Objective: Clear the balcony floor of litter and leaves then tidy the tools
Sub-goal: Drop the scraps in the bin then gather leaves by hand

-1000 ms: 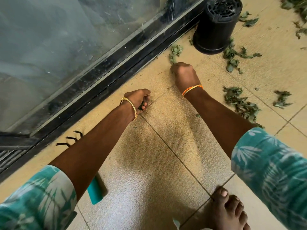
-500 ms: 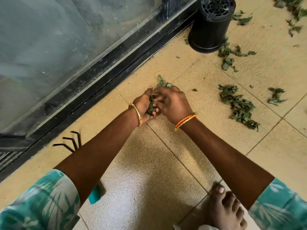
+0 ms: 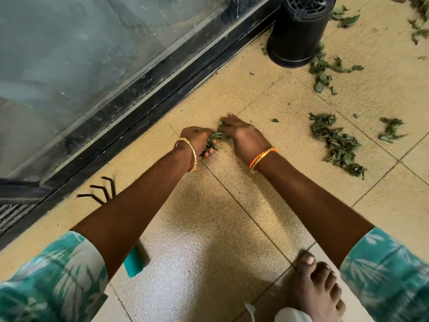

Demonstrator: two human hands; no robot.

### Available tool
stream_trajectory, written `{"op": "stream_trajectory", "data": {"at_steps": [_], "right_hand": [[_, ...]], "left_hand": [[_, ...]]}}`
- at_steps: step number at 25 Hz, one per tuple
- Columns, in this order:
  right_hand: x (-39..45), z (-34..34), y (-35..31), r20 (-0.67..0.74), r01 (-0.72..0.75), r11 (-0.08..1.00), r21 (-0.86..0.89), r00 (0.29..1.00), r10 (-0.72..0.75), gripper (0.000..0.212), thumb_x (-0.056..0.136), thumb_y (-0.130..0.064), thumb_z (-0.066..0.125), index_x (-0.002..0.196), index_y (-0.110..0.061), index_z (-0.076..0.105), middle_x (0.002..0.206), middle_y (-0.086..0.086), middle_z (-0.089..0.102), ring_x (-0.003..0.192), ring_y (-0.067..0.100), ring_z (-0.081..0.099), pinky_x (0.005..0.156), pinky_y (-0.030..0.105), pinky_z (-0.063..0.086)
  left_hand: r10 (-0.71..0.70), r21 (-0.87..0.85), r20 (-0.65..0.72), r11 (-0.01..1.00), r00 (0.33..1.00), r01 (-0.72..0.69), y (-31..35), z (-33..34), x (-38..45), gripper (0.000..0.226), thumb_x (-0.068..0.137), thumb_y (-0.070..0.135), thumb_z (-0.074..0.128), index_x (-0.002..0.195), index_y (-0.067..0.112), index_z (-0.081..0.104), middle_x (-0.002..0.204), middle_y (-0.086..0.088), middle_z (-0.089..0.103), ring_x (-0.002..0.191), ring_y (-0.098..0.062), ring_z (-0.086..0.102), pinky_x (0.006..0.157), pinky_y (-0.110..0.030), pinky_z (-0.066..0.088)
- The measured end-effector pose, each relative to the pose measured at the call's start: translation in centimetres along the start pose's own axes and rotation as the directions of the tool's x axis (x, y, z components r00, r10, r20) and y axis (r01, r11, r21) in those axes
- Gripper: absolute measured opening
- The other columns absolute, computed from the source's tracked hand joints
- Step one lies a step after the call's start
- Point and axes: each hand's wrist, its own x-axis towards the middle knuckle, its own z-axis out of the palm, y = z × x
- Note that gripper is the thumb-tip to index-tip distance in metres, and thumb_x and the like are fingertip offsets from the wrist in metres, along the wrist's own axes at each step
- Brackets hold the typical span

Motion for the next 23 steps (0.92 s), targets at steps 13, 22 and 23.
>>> {"op": "stream_trajectory", "data": {"at_steps": [13, 22, 23], "right_hand": [[-5.3, 0.3, -7.1, -0.240, -0.243, 0.773, 0.586, 0.859, 0.452, 0.066, 0.074, -0.024, 0.029, 0.139, -0.018, 0.032, 0.128, 0.013, 0.055, 0.118, 0.027, 0.051, 0.100, 0.044, 0.040], [-4.5, -2.9, 4.9, -0.092, -0.268, 0.963, -0.003, 0.959, 0.267, 0.056, 0.083, -0.020, 0.039, 0.134, 0.003, 0.044, 0.146, 0.024, 0.033, 0.138, 0.038, 0.025, 0.113, 0.047, 0.025], [-5.3, -2.1, 4.8, -0.096, -0.237, 0.971, -0.031, 0.968, 0.233, 0.050, 0.087, -0.017, 0.042, 0.133, 0.005, 0.045, 0.144, 0.026, 0.035, 0.137, 0.039, 0.028, 0.112, 0.048, 0.028]], "left_hand": [[-0.043, -0.157, -0.026, 0.987, 0.999, 0.038, 0.1, 3.3, -3.7, 0.031, 0.088, 0.039, 0.057, 0.067, 0.015, 0.061, 0.060, 0.001, 0.061, 0.056, -0.016, 0.056, 0.057, -0.026, 0.045], [-0.108, -0.227, 0.122, 0.965, 0.987, 0.134, 0.5, 3.2, -2.3, 0.028, 0.085, 0.012, 0.046, 0.059, 0.010, 0.056, 0.056, -0.001, 0.053, 0.034, -0.008, 0.038, 0.033, -0.013, 0.023], [-0.119, -0.208, 0.128, 0.967, 0.985, 0.144, 0.5, 2.9, -2.1, 0.033, 0.085, 0.013, 0.047, 0.055, 0.011, 0.059, 0.056, 0.000, 0.054, 0.036, -0.008, 0.037, 0.034, -0.014, 0.023]]}}
